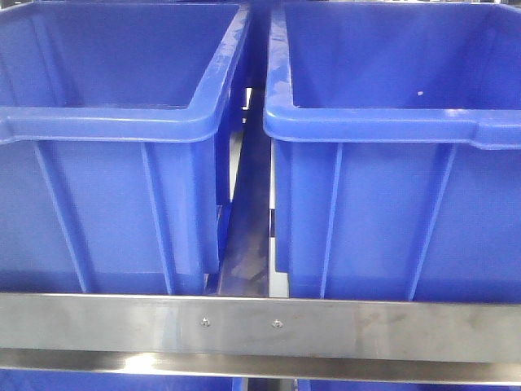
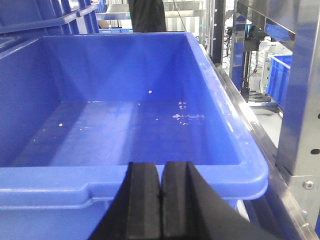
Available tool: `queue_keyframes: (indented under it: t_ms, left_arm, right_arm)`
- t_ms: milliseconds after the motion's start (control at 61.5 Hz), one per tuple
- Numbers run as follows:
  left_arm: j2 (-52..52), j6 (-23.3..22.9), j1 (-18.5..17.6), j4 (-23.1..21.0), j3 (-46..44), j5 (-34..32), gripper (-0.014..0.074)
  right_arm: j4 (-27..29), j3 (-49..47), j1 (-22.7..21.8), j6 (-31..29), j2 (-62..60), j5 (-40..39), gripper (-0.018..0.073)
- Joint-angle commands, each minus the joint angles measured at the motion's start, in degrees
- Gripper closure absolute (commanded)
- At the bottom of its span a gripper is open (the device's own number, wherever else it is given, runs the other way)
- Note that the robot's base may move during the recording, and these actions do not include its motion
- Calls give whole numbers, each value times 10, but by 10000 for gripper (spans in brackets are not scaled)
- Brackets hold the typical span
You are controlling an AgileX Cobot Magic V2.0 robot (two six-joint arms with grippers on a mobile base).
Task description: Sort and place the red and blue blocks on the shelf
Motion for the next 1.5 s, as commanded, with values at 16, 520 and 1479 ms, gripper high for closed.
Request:
queue_keyframes:
  t_ms: [16, 520, 1479]
  left_arm:
    - [3, -1, 2, -4, -18, -50, 471]
    - [3, -1, 2, -4, -18, -50, 471]
    - [-262, -1, 34, 71, 148, 31, 471]
  right_arm:
    - [-7, -13, 1, -3, -12, -55, 503]
    - [-7, -13, 1, -3, -12, -55, 503]
    - [-7, -13, 1, -3, -11, -54, 503]
